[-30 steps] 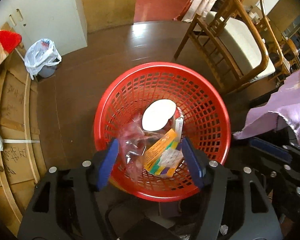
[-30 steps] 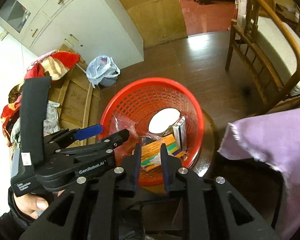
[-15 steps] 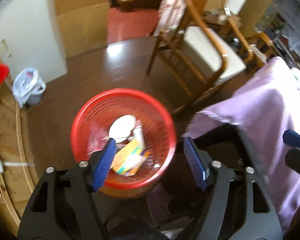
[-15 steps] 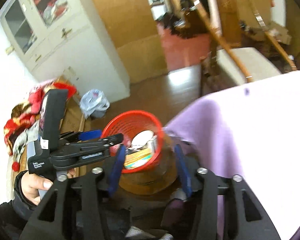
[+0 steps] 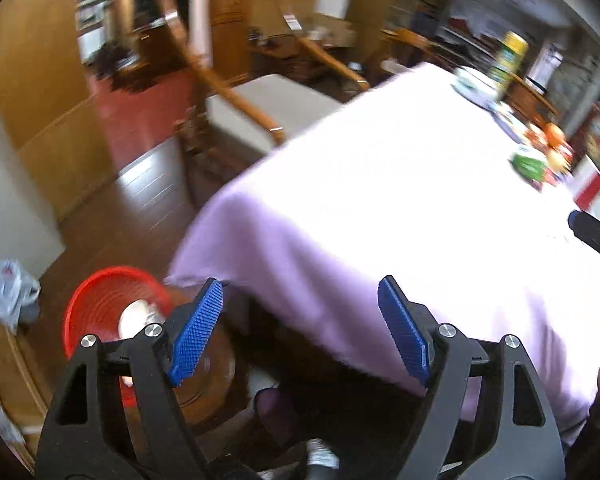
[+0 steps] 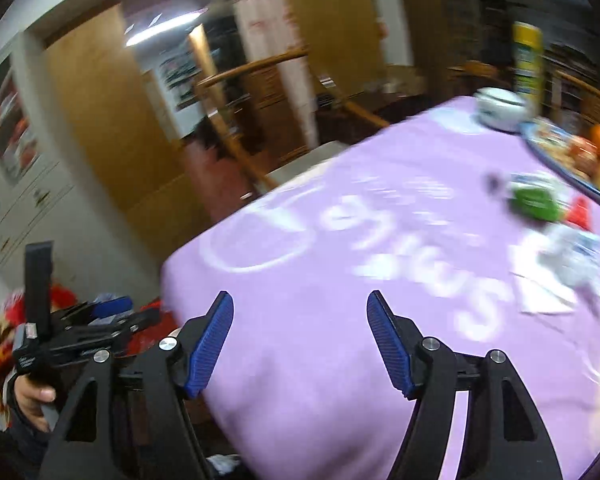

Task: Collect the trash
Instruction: 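Move both empty tools back over the table toward the tissues and bags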

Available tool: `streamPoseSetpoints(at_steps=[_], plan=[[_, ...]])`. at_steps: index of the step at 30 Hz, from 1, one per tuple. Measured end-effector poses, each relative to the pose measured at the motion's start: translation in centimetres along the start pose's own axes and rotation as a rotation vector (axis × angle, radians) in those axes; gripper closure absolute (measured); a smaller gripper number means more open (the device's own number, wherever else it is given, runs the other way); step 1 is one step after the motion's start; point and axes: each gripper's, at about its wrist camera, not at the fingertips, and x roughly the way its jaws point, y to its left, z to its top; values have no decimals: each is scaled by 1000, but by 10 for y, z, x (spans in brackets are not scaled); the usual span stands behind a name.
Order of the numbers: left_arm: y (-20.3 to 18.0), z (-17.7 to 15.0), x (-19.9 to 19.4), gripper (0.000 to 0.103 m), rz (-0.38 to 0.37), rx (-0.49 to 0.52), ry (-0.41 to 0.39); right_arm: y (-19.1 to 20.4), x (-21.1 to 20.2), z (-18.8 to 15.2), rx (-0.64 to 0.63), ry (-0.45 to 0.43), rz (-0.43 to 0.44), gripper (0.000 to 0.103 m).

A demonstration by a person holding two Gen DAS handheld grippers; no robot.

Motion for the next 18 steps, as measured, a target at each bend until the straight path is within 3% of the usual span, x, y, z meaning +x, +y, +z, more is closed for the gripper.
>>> streamPoseSetpoints(at_steps=[10,18], plan=[[-138,28,24,22,-123,245,-29,-116,-51,-25,173,-52,-198,34],[-230,34,50,22,-186,403,2,-191,-60,-30,293,-55,-306,34]])
